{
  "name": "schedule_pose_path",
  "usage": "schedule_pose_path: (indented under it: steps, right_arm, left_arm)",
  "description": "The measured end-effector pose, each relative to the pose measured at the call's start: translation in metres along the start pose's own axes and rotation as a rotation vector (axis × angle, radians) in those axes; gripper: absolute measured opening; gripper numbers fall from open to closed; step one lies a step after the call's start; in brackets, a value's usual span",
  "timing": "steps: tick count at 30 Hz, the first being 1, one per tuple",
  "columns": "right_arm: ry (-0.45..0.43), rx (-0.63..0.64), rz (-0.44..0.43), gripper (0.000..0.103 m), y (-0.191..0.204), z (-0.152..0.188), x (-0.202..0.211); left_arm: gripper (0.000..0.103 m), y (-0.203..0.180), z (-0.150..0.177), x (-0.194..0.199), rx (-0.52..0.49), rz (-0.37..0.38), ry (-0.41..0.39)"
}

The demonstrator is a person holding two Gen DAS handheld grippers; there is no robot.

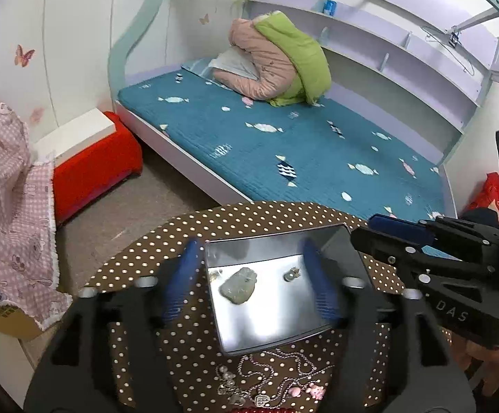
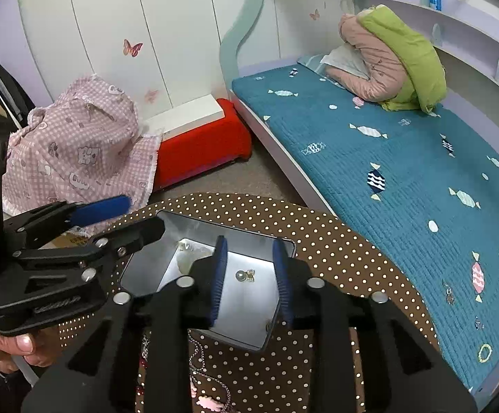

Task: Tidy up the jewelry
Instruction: 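Carry the jade pendant into the box with the left gripper while the right gripper drops a pink charm there, then lower the left gripper onto the white charm and close it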

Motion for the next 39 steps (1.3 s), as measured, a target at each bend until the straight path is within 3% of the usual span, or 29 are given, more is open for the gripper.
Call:
schedule_pose_path:
  steps: [2,3,5,21,30,39]
  right_arm:
    - [-0.019,-0.017,0.038,0.069,-0.008,-0.002,0.004]
    - [-0.036,-0.034,0.042,0.074,-0.012,-0.003,0.008]
    - [-0.057,-0.065,0.034,0.097,-0.016,-0.003,0.013]
    - [-0.172,-0.068,0.074,0.096,-0.009,-0.004,0.068]
    - [-0.241,-0.037,0.092,0.096,0.006,0.008,0.110]
    - [-0.222,-0.044,0.099,0.096,0.012,0.039,0.119]
  left_arm:
    - [0.086,0.005,-0.002,0.008,0.017,-0.012,-0.026]
    - [0.089,0.008,-0.003,0.013,0.028,-0.014,-0.033]
    - [0.093,0.015,-0.005,0.023,0.047,-0.025,-0.062]
    - [0.094,0.039,-0.002,0.101,0.096,-0.094,-0.209]
    - [0.094,0.050,0.032,0.137,0.078,-0.168,-0.268]
    - [0.094,0.043,0.078,0.144,0.034,-0.195,-0.246]
Point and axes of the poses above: each gripper's, at about its wrist camera, not at the fingertips, and x roughly against the way its jaws point, y to its left, z to its underside, the point moved 10 cm from there along -x, roughly the way its jaws point, and after that the axes turned 7 degrees about x, right-handed, at the moved point
